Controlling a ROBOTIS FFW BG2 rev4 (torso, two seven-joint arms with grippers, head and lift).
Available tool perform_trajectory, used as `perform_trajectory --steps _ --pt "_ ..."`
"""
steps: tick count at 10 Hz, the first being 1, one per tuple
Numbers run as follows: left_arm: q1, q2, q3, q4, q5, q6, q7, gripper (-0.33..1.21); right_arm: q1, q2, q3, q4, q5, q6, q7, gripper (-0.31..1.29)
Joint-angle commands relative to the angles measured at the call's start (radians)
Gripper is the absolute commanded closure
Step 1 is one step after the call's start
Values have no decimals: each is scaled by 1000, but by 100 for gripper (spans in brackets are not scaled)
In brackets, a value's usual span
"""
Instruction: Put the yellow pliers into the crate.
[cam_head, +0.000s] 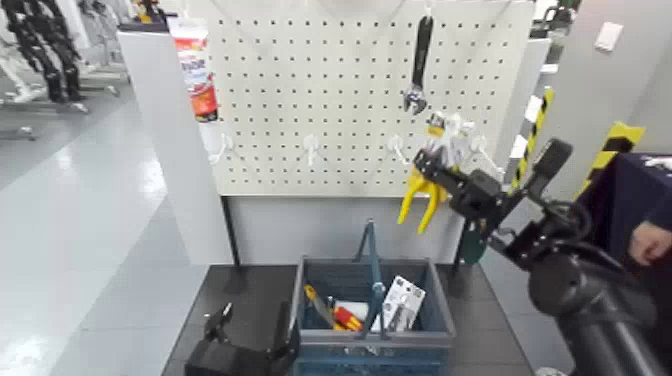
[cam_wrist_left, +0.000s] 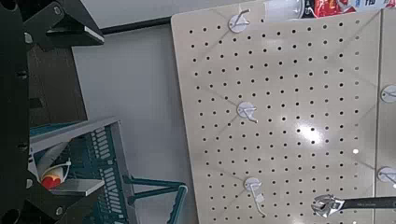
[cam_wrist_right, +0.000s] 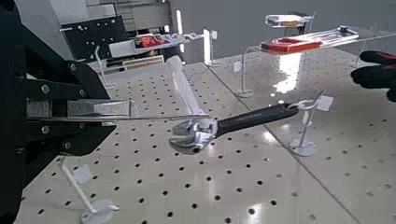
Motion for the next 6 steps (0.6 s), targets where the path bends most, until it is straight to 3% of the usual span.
perform_trajectory --steps 1,6 --pt "0 -1 -2 0 0 -1 0 21 19 -1 20 56 14 -24 13 110" --pt "0 0 -6 0 0 -1 0 21 32 -15 57 186 89 -70 25 110"
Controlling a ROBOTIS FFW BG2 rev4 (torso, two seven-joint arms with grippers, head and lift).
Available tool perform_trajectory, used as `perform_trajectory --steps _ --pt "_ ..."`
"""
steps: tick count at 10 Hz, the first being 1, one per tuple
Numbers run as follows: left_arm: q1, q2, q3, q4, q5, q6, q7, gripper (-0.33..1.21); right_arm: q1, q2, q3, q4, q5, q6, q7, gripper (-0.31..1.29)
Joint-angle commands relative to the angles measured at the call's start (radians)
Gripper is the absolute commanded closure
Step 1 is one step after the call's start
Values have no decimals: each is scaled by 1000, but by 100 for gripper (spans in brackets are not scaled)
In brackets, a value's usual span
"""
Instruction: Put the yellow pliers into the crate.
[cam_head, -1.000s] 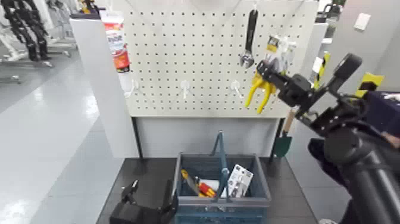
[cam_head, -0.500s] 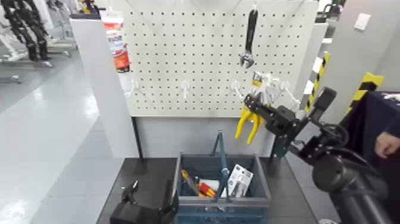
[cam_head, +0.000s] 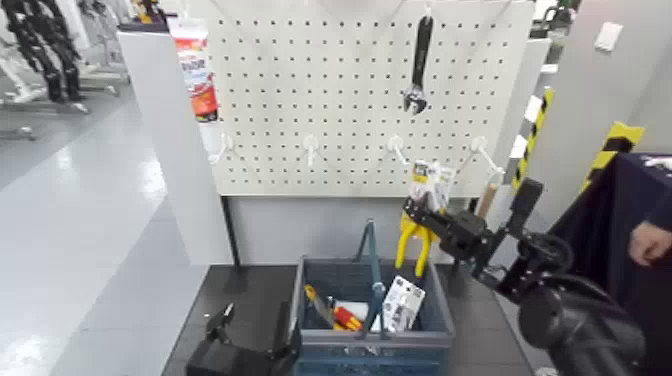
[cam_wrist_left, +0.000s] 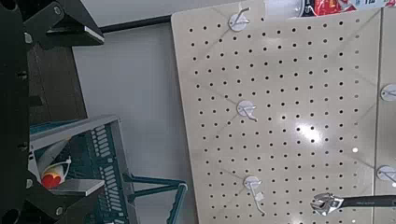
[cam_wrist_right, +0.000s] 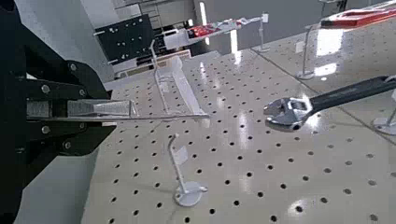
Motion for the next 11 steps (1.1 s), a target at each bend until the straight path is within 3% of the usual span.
perform_trajectory --steps 1,4,9,10,11 --pt "-3 0 -4 0 0 0 0 21 -1 -3 30 79 24 -36 11 110" --pt "-3 0 -5 0 0 2 0 21 -1 -3 47 143 81 -66 0 110" --pt "-6 0 -5 0 2 3 0 21 -13 -3 64 257 94 -86 -11 110" --pt "-6 -2 -2 2 2 3 0 21 -13 -2 62 258 94 -66 -23 103" --pt "-6 0 -2 0 3 3 0 21 -13 -2 62 257 94 -46 -31 59"
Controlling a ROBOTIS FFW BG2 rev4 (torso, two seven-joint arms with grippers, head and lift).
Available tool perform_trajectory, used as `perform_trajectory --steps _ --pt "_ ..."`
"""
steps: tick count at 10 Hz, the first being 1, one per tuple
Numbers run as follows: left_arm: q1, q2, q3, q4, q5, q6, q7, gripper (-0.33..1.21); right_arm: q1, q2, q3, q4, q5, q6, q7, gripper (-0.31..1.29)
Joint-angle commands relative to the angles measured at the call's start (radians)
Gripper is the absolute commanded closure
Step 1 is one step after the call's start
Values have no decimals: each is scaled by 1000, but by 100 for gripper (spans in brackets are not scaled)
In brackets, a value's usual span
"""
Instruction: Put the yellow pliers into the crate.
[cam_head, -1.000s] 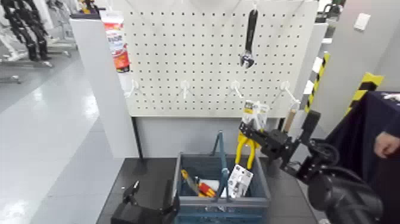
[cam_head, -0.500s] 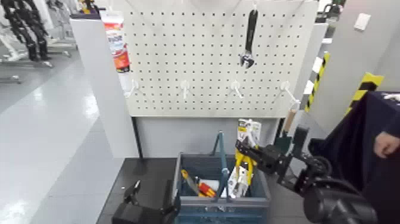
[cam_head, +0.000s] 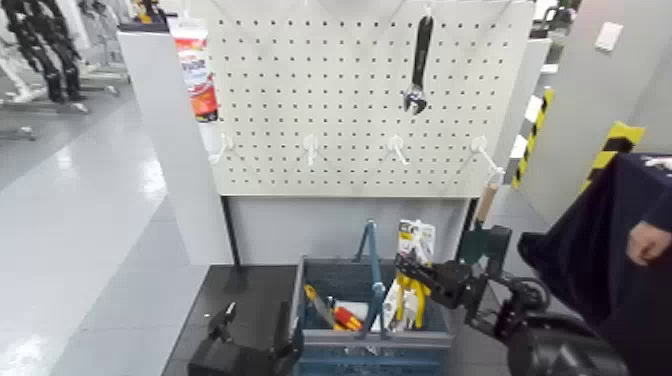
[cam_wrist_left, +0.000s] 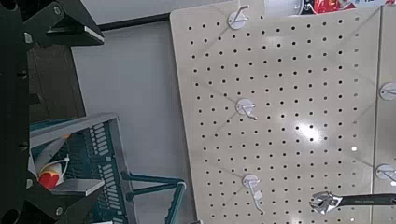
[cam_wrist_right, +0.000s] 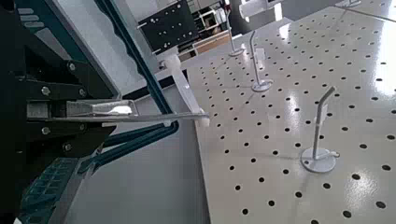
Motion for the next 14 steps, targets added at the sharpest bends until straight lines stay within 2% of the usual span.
perform_trajectory --steps 1,2,6,8,9,10,11,12,13,14 --pt "2 1 3 0 2 0 0 21 2 4 -1 -5 1 39 -7 12" --pt "2 1 3 0 2 0 0 21 5 4 -3 -12 1 36 -7 2" --pt "3 4 2 0 5 0 0 21 15 6 -15 -60 -8 35 -4 2" --pt "3 4 2 0 5 0 0 21 48 12 -38 -143 -8 39 -16 2" --pt "3 4 2 0 5 0 0 21 94 18 -59 -227 12 44 -54 2" --pt "3 5 2 0 5 0 0 21 166 30 -87 -370 71 50 -126 2" --pt "6 5 2 -2 5 -2 0 21 261 46 -98 -509 93 30 -249 2" --pt "8 5 5 -2 5 -3 0 21 357 78 -119 -606 96 -2 -324 2" --pt "11 5 6 -3 5 -5 0 21 450 96 -124 -676 84 -62 -392 2" --pt "14 5 8 -3 5 -5 0 21 546 109 -125 -745 93 -102 -455 2"
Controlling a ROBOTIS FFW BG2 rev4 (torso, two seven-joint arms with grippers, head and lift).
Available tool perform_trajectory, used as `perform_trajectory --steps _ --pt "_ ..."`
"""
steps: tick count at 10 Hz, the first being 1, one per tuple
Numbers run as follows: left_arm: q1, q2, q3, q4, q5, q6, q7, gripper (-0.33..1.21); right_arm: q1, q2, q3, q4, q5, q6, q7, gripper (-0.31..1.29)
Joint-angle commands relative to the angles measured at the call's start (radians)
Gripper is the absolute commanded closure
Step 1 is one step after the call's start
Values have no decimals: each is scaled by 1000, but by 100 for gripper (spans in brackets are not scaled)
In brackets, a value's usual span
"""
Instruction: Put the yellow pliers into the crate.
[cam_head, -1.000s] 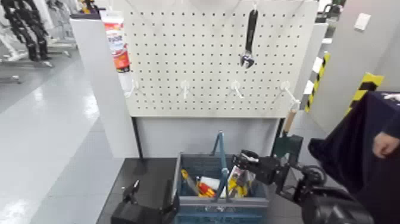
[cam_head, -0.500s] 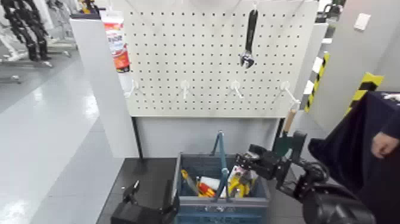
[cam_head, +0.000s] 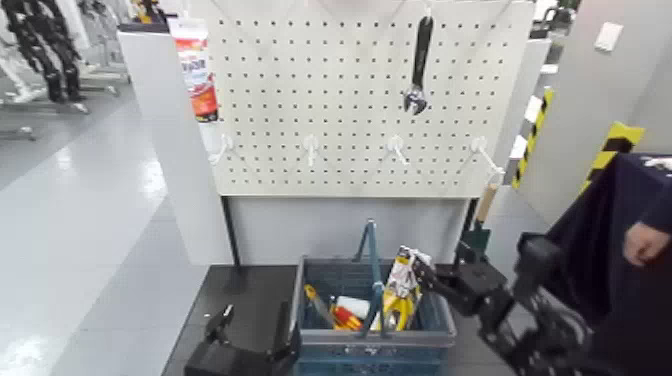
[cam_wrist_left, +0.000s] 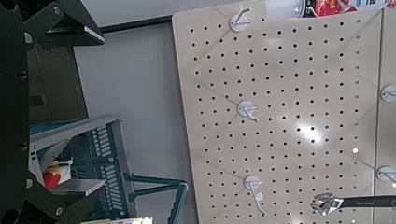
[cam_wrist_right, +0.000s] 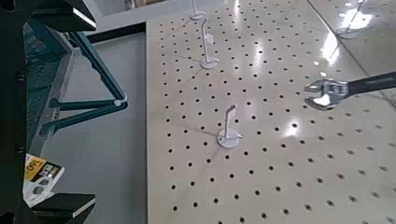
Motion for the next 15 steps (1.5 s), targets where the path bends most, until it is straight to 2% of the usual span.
perform_trajectory --steps 1,2,3,4,5,6,8,9,10,12,13,15 --pt "9 0 7 -4 0 -4 0 21 236 37 -5 -160 26 -129 -99 2" --pt "15 0 11 -5 0 -4 2 21 326 40 -2 -197 34 -196 -145 2" --pt "20 -2 15 -9 -2 -4 5 21 403 43 -2 -239 43 -234 -182 2" --pt "26 -5 23 -10 -2 -4 5 21 466 47 1 -280 68 -254 -231 2" --pt "31 -8 29 -12 -2 -4 5 21 498 52 1 -301 84 -262 -243 2" --pt "31 -8 32 -12 0 -4 5 21 519 57 -5 -311 101 -259 -245 2" --pt "32 -9 35 -12 11 1 5 21 578 63 -8 -317 98 -267 -262 2" --pt "32 -12 38 -12 11 2 5 21 601 63 -1 -328 121 -276 -274 2" --pt "34 -14 38 -12 9 2 3 21 622 61 24 -334 131 -299 -346 2" --pt "32 -17 38 -12 8 2 5 21 618 63 30 -321 123 -287 -338 2" --pt "34 -17 40 -12 8 2 3 21 619 63 25 -334 126 -256 -343 2" --pt "34 -15 40 -12 8 2 3 21 618 64 27 -351 143 -238 -361 2"
